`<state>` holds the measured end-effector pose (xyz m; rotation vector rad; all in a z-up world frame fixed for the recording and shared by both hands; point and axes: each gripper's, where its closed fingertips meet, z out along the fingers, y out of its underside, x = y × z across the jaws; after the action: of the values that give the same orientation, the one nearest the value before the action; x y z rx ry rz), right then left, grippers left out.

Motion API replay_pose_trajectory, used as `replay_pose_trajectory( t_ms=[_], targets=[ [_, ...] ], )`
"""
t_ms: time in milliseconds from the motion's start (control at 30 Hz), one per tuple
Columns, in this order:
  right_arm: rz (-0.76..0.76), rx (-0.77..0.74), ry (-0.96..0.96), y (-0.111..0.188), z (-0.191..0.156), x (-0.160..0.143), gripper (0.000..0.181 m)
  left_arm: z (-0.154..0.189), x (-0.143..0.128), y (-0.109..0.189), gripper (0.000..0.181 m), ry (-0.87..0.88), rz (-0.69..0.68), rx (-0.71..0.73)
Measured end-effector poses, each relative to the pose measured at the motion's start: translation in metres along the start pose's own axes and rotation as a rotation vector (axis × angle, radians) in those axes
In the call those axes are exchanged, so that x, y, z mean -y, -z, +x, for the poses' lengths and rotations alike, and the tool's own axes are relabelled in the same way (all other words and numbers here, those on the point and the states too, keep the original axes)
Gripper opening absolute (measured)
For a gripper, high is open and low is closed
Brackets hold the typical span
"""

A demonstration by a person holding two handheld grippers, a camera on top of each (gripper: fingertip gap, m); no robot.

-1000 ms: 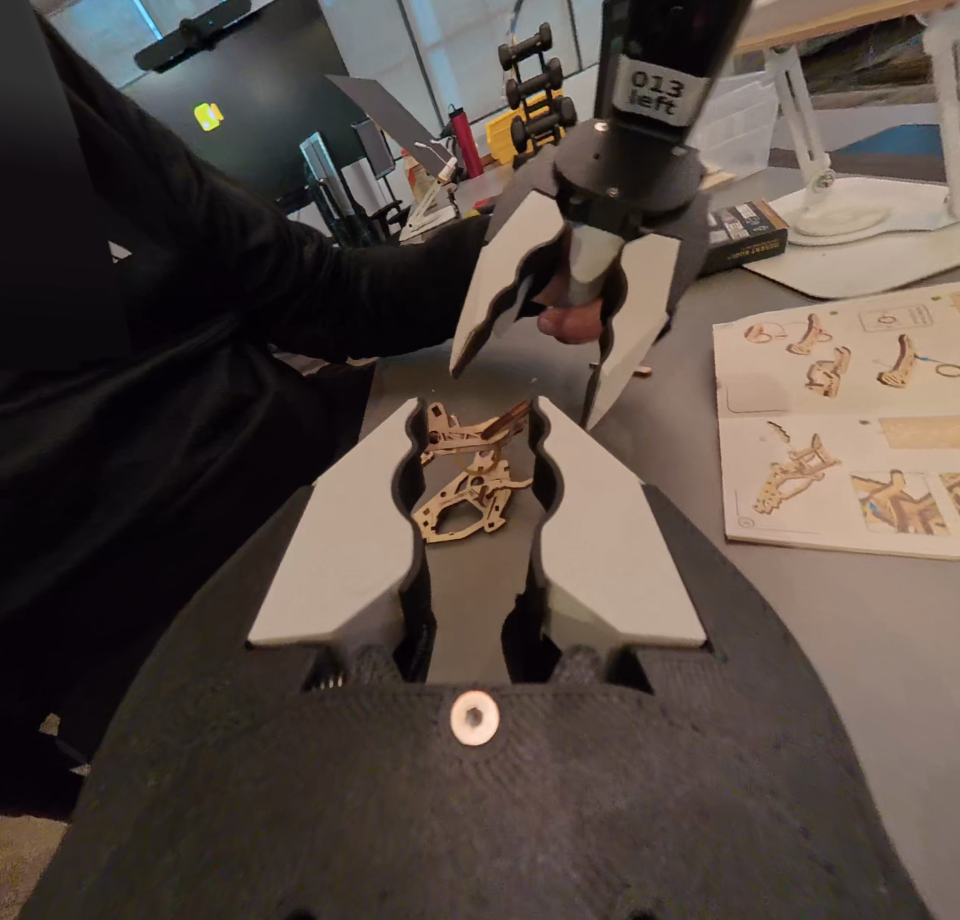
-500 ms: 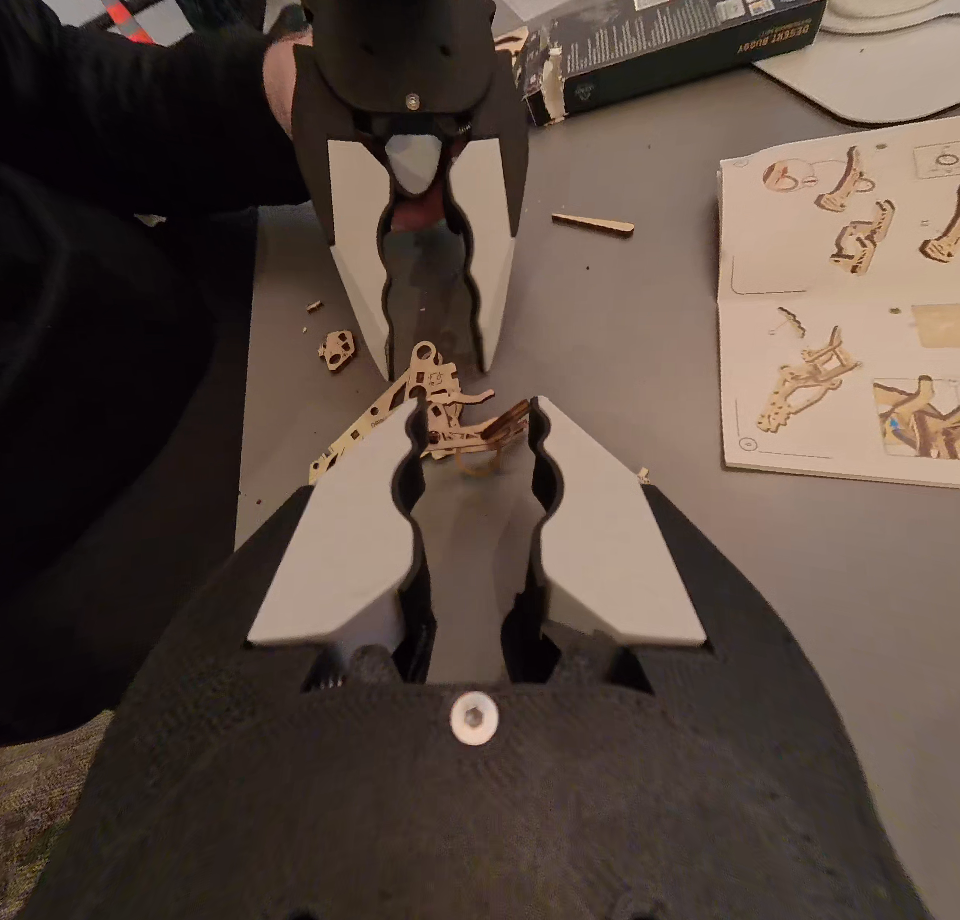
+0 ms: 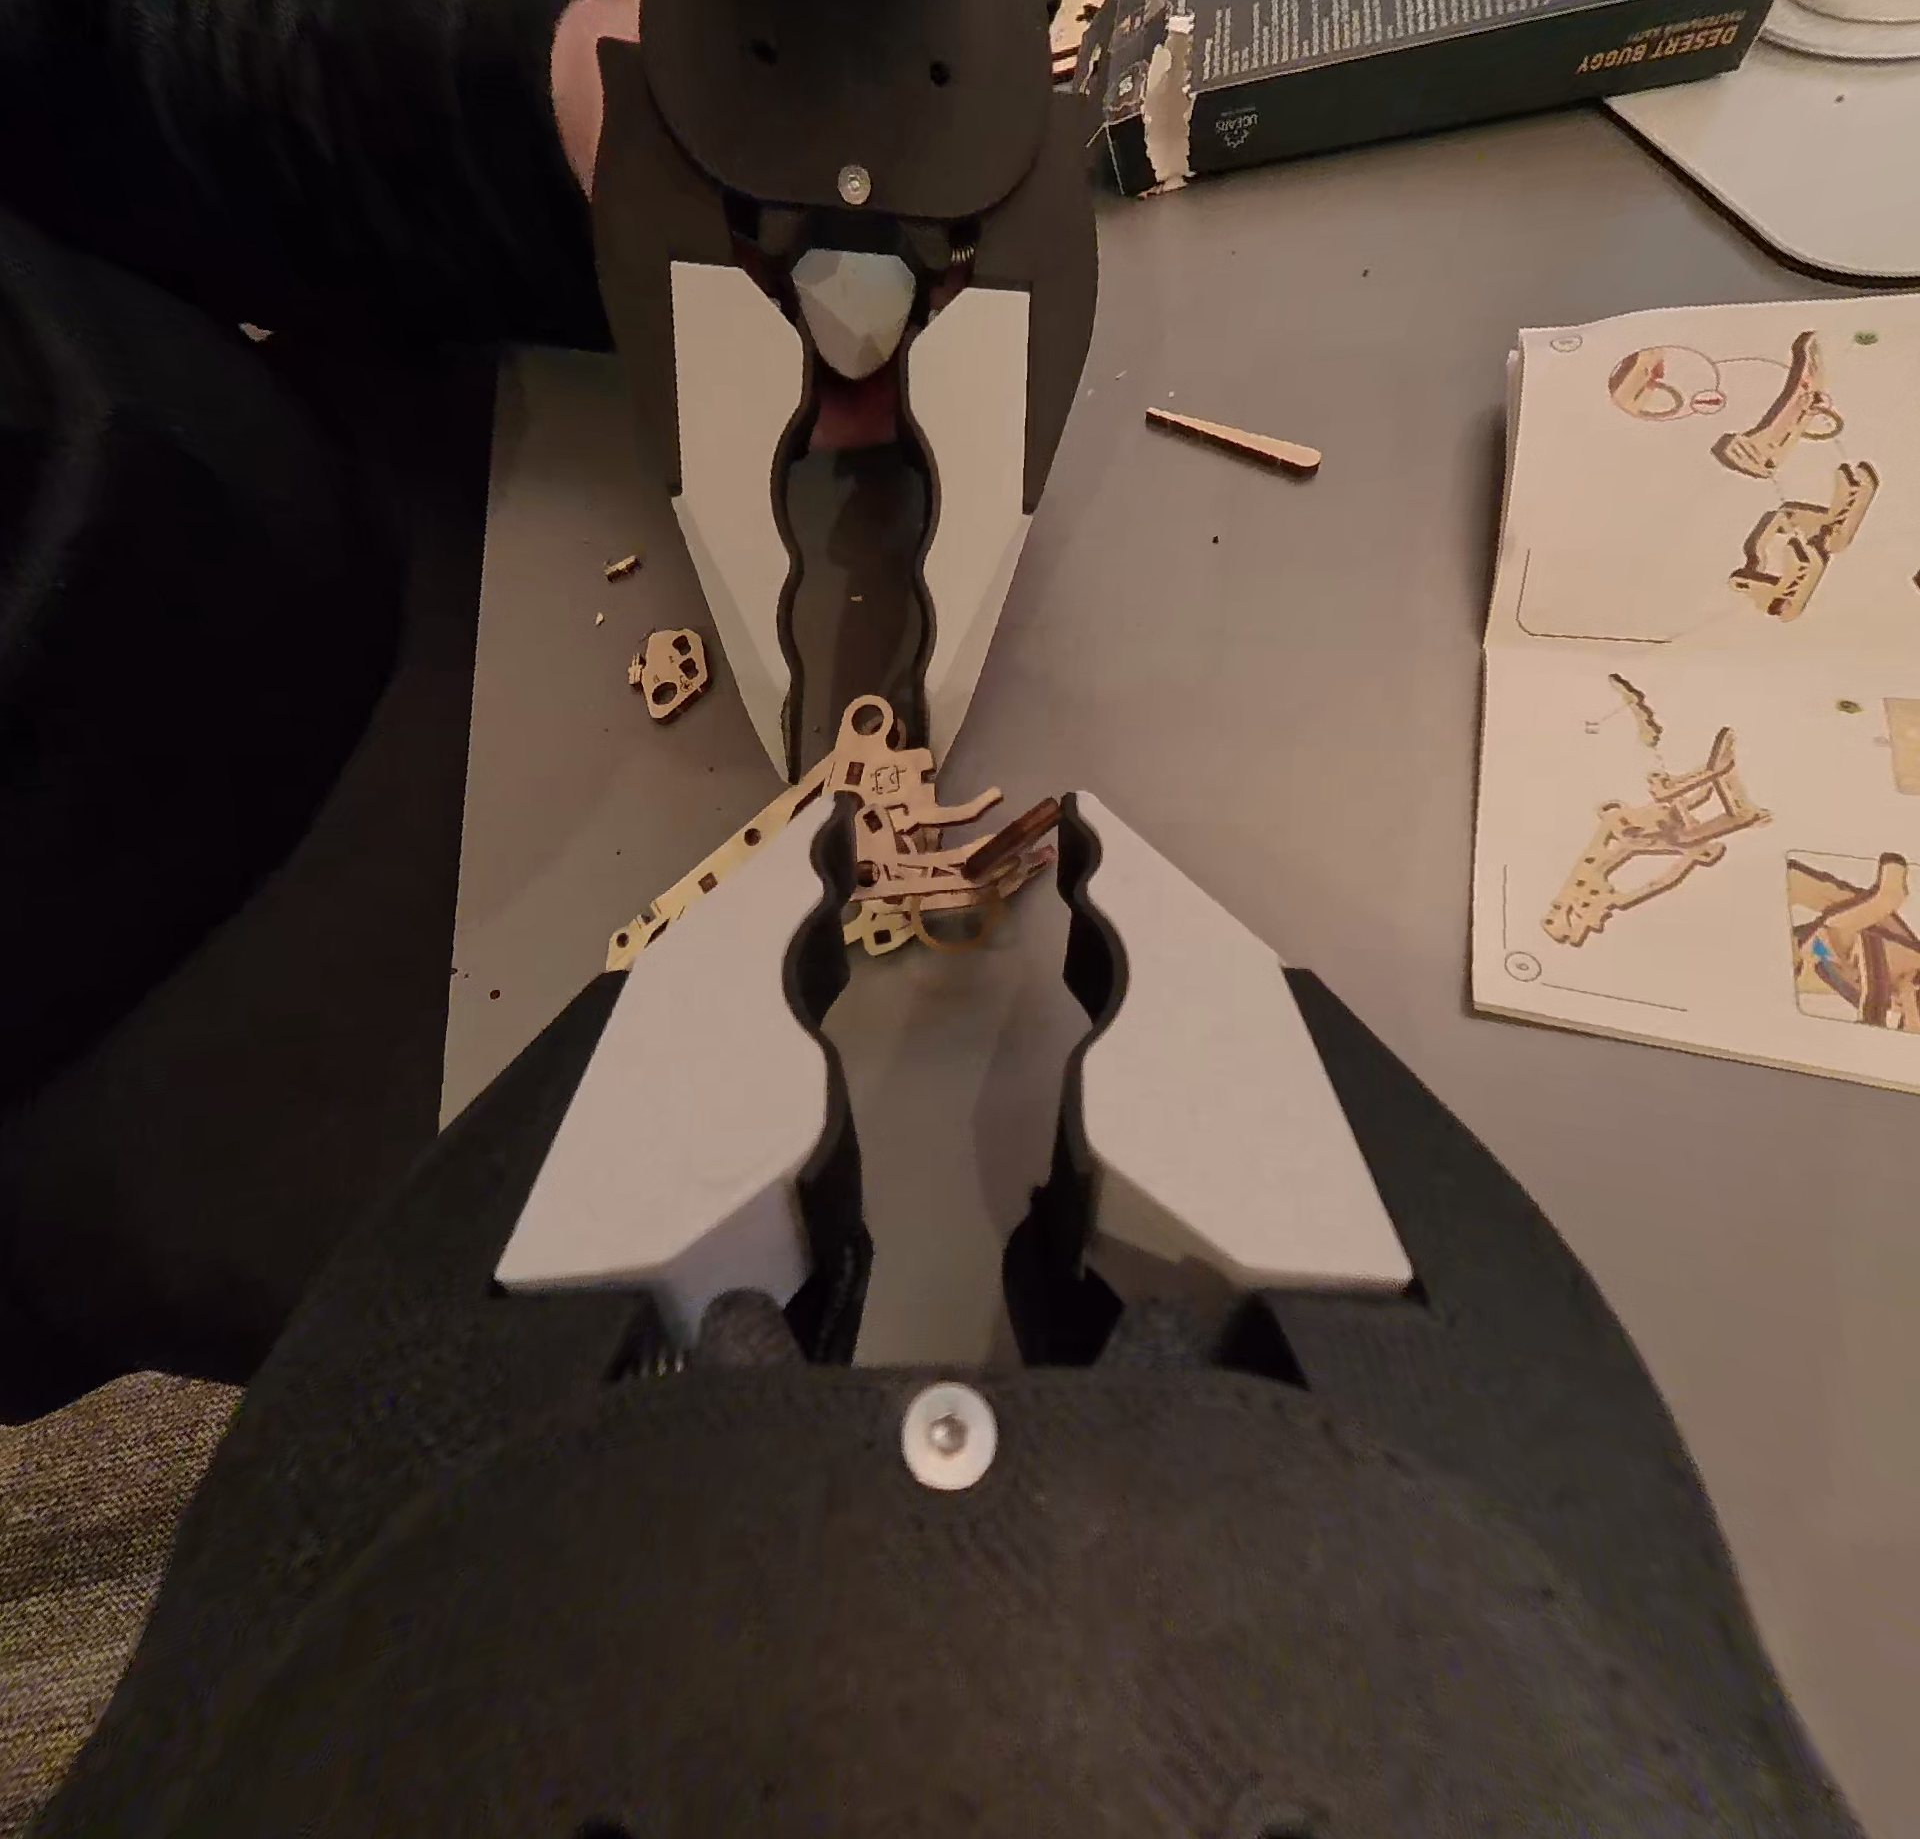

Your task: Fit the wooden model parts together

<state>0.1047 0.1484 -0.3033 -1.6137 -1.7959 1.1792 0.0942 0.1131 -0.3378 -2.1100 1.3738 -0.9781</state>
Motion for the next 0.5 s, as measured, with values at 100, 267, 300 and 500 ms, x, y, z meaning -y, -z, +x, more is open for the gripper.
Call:
replay_pose_trajectory(
  t_ms=[100,267,300,500],
  targets=[
    [0.002,-0.004,0.033,-0.0013,-0.0014,0.0002,0.036,0.0003,0.0002,-0.0005,0.026,-0.003,0.0,-0.011],
    [0.026,-0.029,0.046,0.0008,-0.0022,-0.0022,0.036,0.0024,0.0007,-0.0014,0.022,-0.001,0.018,-0.023],
    [0.038,-0.039,0.045,0.0005,-0.0022,-0.0018,0.036,0.0027,0.0006,-0.0015,0.022,0.003,0.02,-0.026],
    [0.087,-0.096,0.008,0.0001,-0.0026,-0.0008,0.036,0.0031,0.0006,-0.0019,0.022,0.007,0.026,-0.028]
  ],
)
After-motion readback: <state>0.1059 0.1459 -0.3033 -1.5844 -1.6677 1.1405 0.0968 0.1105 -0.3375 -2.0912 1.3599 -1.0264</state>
